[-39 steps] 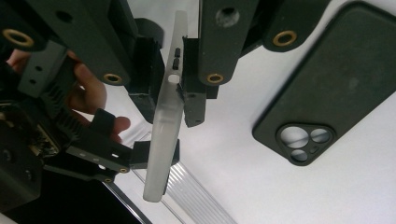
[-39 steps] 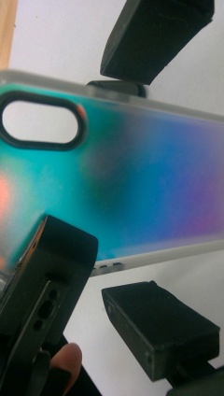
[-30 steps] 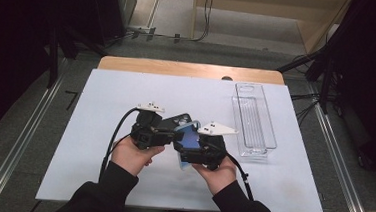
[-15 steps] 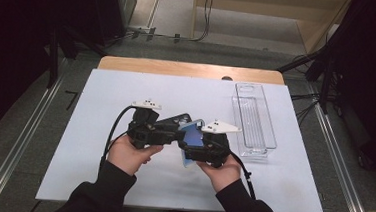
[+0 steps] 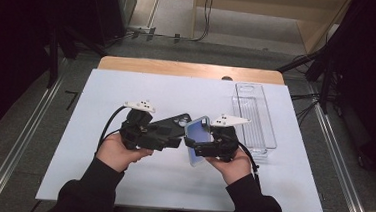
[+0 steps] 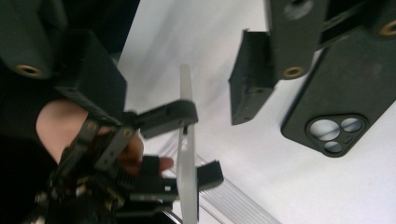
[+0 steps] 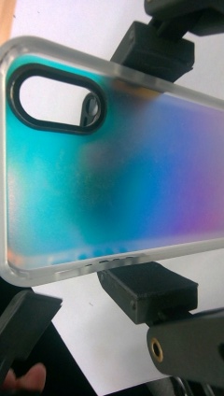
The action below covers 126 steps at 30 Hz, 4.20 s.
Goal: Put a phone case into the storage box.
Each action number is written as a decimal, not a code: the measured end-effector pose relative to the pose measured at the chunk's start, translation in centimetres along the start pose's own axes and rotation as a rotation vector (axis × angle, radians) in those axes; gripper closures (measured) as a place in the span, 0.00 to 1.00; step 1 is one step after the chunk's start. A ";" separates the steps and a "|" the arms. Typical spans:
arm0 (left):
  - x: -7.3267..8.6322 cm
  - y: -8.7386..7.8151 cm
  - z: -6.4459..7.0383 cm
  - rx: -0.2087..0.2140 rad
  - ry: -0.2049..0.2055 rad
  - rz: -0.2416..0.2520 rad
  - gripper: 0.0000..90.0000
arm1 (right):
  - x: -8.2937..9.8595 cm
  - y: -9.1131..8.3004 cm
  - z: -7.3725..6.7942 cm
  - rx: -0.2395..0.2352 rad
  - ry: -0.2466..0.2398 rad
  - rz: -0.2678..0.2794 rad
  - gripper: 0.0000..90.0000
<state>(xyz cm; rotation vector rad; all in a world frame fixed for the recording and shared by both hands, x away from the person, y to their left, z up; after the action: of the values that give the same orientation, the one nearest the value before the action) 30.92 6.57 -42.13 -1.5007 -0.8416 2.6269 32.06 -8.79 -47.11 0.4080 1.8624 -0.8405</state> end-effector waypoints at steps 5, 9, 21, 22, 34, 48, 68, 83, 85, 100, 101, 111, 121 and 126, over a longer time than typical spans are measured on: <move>1.3 0.2 -0.8 0.012 0.051 -0.027 0.34 | -0.5 -0.6 0.3 -0.041 0.008 0.004 0.19; 2.6 0.3 -1.4 0.011 0.071 -0.044 0.34 | -0.9 -0.9 0.6 -0.064 0.008 0.013 0.19; 5.7 -0.1 -2.6 0.003 0.098 -0.053 0.34 | -1.7 -1.4 0.7 -0.123 -0.004 -0.009 0.19; 5.9 -0.2 -2.6 -0.001 0.101 -0.051 0.34 | -1.8 -1.5 0.7 -0.129 -0.006 -0.010 0.19; 7.1 -1.4 -3.0 -0.023 0.093 -0.038 0.34 | -2.3 -1.7 0.7 -0.177 -0.015 -0.021 0.19; 8.7 -2.4 -3.4 -0.037 0.085 -0.043 0.34 | -3.9 -3.8 2.4 -0.158 -0.017 0.011 0.18; 9.1 -3.6 -3.7 -0.068 0.070 -0.018 0.35 | -6.2 -6.7 5.6 -0.037 0.020 0.081 0.19; 9.3 -3.5 -4.1 -0.071 0.057 -0.024 0.34 | -6.8 -8.3 9.7 0.153 0.048 0.131 0.19; 9.3 -3.6 -4.1 -0.069 0.054 -0.024 0.34 | -7.0 -8.4 10.4 0.178 0.044 0.137 0.19; 9.1 -3.4 -4.4 -0.082 0.053 -0.016 0.34 | -7.5 -8.6 15.5 0.327 0.101 0.170 0.18; 9.1 -3.3 -4.3 -0.079 0.053 -0.014 0.34 | -7.5 -8.6 15.8 0.335 0.103 0.171 0.18; 9.1 -3.1 -4.4 -0.071 0.058 -0.024 0.34 | -7.4 -6.9 19.4 0.430 0.122 0.164 0.18; 9.3 -2.9 -4.6 -0.063 0.052 -0.028 0.35 | -7.9 -4.3 21.7 0.494 0.123 0.159 0.18; 9.3 -2.9 -4.6 -0.062 0.053 -0.027 0.35 | -7.5 -3.0 23.4 0.516 0.134 0.146 0.18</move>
<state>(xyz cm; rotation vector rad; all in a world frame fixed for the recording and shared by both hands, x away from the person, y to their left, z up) 28.83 13.51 -50.05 -1.5539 -0.9403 2.5529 48.95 -26.82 -45.14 0.9281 1.6945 -1.2153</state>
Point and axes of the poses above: each handheld gripper's, and its own axes: y roughly forward along the jaws, x roughly out of its underside, z roughly to its right, the point moved 7 cm from there along y, roughly forward along the jaws, and after that the axes turned 11 degrees about z, right-handed, at the moved point
